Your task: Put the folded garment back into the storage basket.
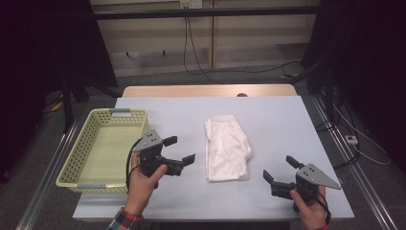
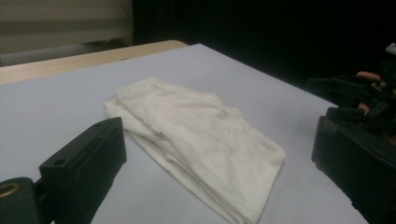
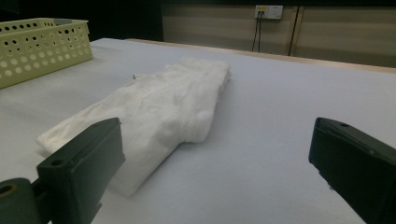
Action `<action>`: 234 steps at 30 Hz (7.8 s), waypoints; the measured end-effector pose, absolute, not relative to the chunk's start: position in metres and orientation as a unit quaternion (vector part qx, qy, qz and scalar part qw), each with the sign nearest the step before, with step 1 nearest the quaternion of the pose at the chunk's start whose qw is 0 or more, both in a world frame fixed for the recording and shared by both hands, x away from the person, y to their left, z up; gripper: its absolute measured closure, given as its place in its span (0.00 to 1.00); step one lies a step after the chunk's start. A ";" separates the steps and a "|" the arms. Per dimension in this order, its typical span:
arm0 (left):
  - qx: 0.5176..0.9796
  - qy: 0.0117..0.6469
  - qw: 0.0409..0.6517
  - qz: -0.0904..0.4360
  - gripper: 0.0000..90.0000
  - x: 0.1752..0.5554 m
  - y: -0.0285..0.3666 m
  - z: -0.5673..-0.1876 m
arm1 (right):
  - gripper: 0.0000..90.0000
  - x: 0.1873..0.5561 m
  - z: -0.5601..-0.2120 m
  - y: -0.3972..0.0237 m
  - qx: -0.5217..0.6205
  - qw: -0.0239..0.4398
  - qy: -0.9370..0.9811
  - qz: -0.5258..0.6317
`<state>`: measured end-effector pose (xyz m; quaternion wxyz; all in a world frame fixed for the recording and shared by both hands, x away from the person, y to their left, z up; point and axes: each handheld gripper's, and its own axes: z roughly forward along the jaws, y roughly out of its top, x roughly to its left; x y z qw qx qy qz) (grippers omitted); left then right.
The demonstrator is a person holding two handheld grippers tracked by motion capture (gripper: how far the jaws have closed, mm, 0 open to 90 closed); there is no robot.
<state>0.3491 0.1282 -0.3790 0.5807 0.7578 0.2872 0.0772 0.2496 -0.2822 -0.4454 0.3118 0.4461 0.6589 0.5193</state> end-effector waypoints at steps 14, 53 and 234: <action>0.776 0.297 0.552 0.074 0.04 0.376 0.095 -0.395 | 0.03 0.250 -0.446 -0.281 0.448 0.309 0.660 0.518; 0.804 0.374 0.454 0.085 0.14 0.468 0.040 -0.447 | 0.04 0.250 -0.446 -0.280 0.441 0.310 0.665 0.518; 0.842 0.432 0.320 0.043 0.91 0.463 0.073 -0.232 | 0.04 0.254 -0.442 -0.289 0.443 0.316 0.655 0.524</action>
